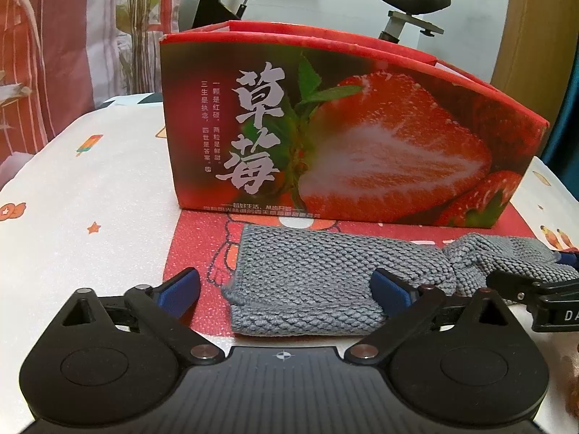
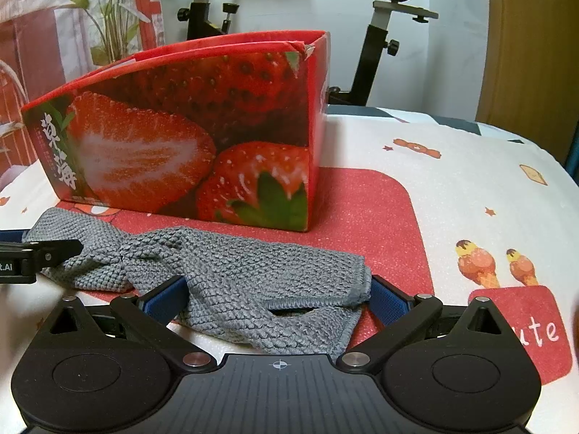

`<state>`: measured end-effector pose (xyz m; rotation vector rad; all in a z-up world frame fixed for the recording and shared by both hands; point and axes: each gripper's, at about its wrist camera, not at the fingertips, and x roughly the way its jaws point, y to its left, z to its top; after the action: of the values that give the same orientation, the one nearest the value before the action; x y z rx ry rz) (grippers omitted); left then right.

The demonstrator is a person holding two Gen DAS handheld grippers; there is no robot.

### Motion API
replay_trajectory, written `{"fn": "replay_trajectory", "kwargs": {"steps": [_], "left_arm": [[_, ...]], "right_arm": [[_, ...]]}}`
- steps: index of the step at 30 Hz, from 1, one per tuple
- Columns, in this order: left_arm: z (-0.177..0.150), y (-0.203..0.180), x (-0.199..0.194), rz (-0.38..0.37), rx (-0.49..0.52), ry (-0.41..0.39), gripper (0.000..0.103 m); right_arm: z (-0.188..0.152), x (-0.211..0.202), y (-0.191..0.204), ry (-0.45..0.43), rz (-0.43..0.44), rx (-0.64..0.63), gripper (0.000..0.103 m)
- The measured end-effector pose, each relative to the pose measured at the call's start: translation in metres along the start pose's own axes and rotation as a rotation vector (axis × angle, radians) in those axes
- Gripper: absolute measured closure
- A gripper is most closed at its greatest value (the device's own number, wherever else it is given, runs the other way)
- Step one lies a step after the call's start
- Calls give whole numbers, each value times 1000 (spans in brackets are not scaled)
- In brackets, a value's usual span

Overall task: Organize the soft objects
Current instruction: 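Move both tools down and close them on the grey knit cloth, then lift the grey knit cloth with both tools over the red box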

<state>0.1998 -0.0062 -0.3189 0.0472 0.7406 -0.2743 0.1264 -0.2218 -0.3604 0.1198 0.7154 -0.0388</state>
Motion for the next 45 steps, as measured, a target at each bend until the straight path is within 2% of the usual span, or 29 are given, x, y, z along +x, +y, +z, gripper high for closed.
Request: {"fn": "replay_trajectory", "kwargs": {"steps": [2,6,7,11,15,17,21,29,36,45], "left_arm": [[0,-1,-2,-10,5,-3,25],[-2,-9,-10,-47,31,-11,37],[-3,-10,-10,-53,32,-12,41],[-4,-11,-12,-88,32,-9,64],[-6,-21,-17,-106,73,-14,73],[-7,-24,-19,-108,90,-20,75],[-8,-26,-27,-112,90,-34,77],[-3,-21,-50,-101,71,-89,77],[14,-19,-86,-90,64,-183,77],[42,-25,-122,-86,89,-278,77]], "right_arm": [[0,-1,3,1,2,-18,6],[-1,-5,6,-15,20,-45,19],[-2,-6,7,-17,26,-50,22],[-3,-11,10,-29,62,-71,42],[-2,-15,15,-33,82,-91,60],[-1,-17,18,-34,104,-105,71],[1,-25,23,-58,103,-130,79],[11,-51,27,-132,122,-142,80],[29,-85,32,-233,147,-163,80],[59,-112,38,-309,160,-174,79]]}}
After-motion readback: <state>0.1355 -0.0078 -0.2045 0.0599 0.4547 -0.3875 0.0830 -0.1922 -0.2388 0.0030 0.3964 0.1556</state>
